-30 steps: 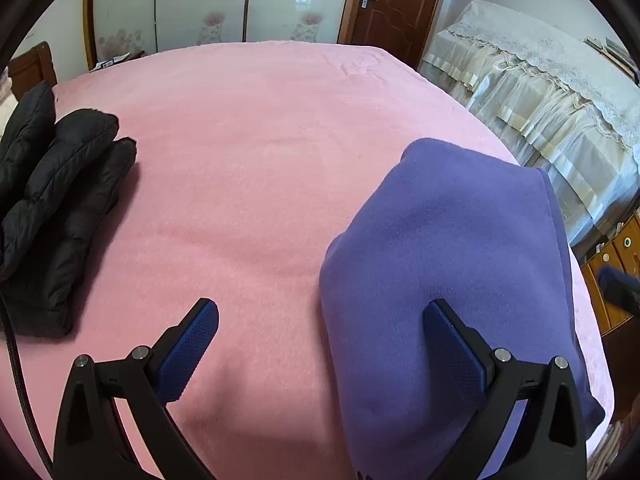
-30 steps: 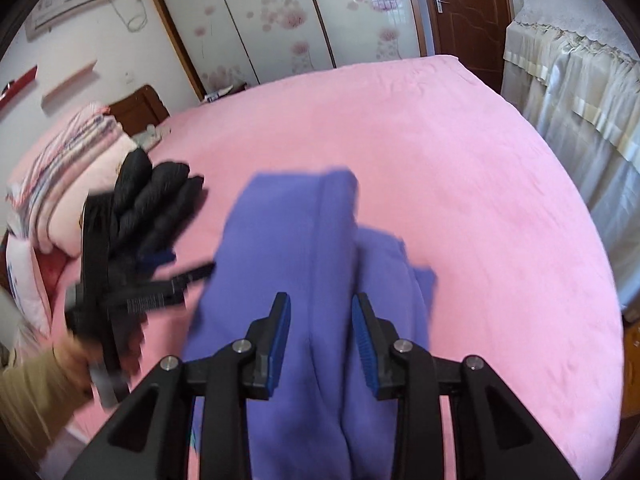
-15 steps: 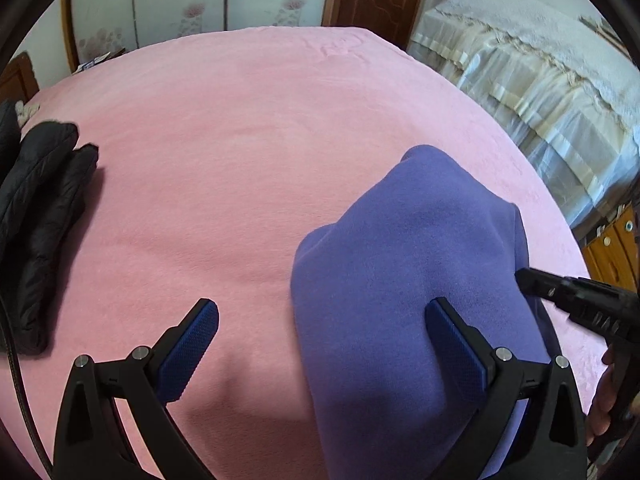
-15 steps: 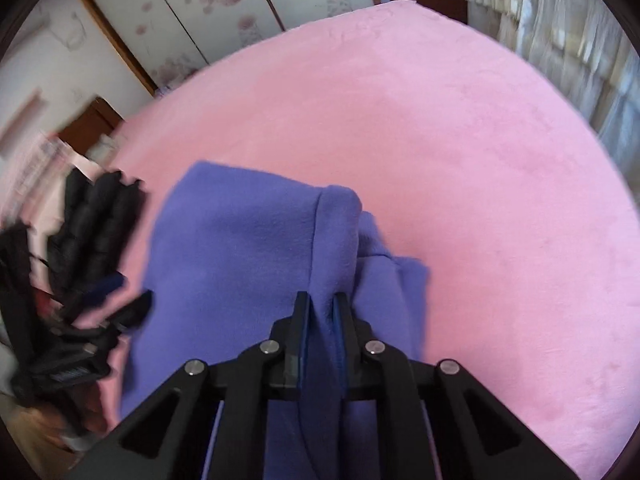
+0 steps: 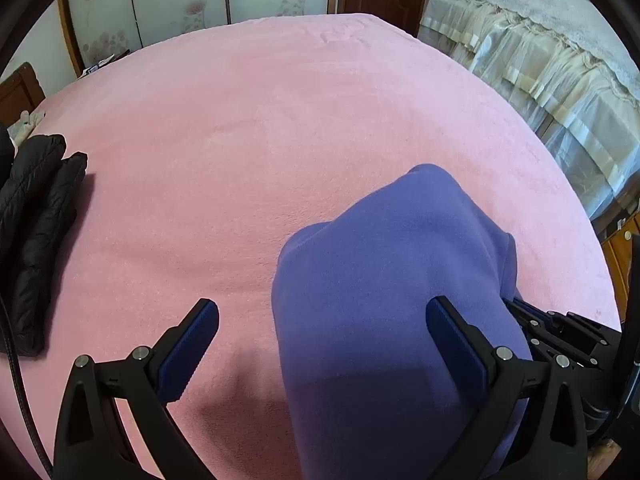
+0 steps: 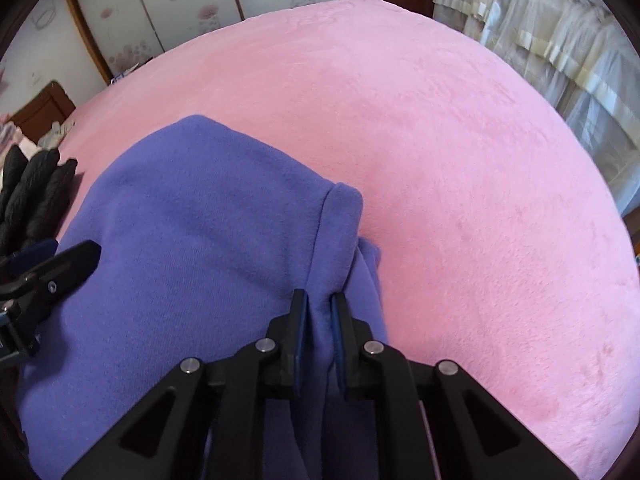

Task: Fold large clothes

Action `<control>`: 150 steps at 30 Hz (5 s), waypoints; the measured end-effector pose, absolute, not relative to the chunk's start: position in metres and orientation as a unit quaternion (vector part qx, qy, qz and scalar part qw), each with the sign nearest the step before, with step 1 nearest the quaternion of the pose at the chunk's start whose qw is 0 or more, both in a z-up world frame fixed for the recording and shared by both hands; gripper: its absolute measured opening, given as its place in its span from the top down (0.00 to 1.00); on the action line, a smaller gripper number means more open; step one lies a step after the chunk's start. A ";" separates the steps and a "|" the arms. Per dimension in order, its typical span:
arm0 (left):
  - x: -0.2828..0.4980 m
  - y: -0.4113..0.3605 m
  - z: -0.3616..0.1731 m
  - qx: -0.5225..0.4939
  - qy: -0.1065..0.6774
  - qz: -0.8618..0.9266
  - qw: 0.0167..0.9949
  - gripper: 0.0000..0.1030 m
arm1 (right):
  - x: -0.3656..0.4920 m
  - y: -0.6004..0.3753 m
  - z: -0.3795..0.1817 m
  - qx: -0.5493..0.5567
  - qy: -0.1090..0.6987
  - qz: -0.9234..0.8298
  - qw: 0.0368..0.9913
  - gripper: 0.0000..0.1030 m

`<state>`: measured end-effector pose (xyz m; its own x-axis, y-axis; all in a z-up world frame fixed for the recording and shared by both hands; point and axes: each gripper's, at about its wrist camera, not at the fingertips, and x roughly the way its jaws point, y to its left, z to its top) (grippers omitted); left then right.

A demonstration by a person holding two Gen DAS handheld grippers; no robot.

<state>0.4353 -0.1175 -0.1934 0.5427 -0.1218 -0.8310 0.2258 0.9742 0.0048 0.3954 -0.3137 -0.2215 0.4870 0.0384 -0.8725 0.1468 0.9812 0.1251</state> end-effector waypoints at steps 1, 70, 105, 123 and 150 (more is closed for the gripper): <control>0.434 -0.117 -0.193 0.057 0.465 -0.099 0.878 0.00 | 0.397 -0.316 -0.222 0.097 0.506 -0.029 0.857 0.91; 0.398 -0.054 -0.204 -0.044 0.607 -0.290 0.739 0.01 | 0.377 -0.352 -0.256 0.256 0.596 0.226 0.726 0.00; 0.334 -0.084 -0.172 -0.043 0.581 -0.320 0.747 0.15 | 0.305 -0.326 -0.196 0.257 0.533 0.216 0.777 0.47; 0.312 0.192 0.097 -0.010 0.437 -0.251 0.864 0.13 | 0.357 -0.052 0.018 0.211 0.416 0.352 0.811 0.47; 0.562 0.426 -0.105 -0.209 0.438 -0.143 0.862 0.00 | 0.572 0.162 -0.166 0.232 0.472 0.271 0.806 0.46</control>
